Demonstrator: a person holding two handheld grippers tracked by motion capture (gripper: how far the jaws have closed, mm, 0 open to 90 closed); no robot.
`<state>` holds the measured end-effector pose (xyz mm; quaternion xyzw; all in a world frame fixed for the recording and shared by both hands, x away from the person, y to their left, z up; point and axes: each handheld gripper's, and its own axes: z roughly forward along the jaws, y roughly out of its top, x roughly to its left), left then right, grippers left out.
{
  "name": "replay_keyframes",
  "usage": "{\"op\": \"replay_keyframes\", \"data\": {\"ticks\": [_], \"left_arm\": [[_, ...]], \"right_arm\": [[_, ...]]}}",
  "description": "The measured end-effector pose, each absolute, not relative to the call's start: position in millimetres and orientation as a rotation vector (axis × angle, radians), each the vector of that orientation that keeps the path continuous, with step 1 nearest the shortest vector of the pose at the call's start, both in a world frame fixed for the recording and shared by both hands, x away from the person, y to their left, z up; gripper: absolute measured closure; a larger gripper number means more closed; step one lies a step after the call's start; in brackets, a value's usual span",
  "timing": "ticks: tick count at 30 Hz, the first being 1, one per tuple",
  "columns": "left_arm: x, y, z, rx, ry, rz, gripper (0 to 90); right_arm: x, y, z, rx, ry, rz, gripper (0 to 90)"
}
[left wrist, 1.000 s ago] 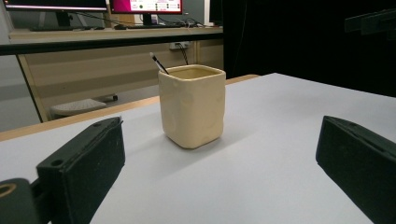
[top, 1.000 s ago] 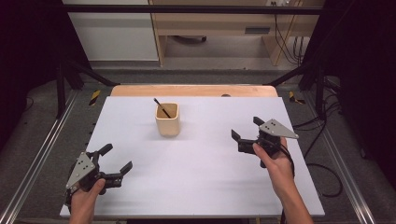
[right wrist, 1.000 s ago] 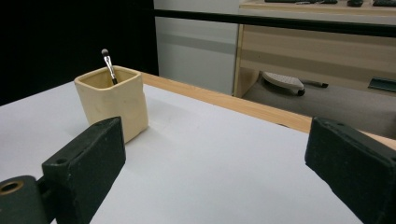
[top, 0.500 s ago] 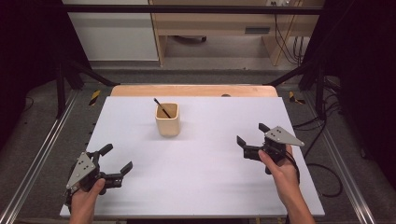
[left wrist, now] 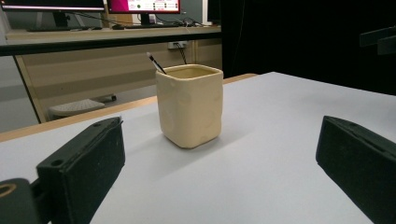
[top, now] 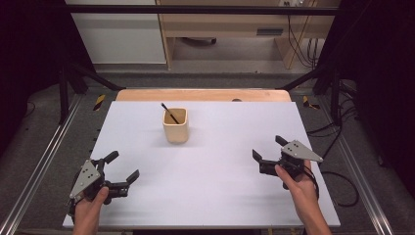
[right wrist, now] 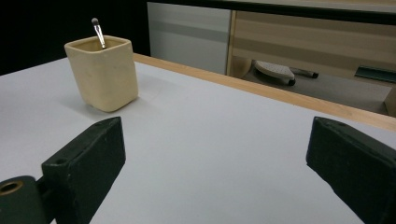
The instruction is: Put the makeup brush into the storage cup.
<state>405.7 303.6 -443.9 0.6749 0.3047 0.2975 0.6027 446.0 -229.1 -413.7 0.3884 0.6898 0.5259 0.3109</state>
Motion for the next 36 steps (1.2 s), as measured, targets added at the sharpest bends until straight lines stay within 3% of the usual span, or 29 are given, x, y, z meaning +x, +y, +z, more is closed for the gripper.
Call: {"op": "replay_keyframes", "data": {"ticks": [36], "left_arm": [[405,306,-443,1.562,0.698,0.691,0.9]], "right_arm": [[415,-253,-436,0.961,1.761,1.412,3.6]]}}
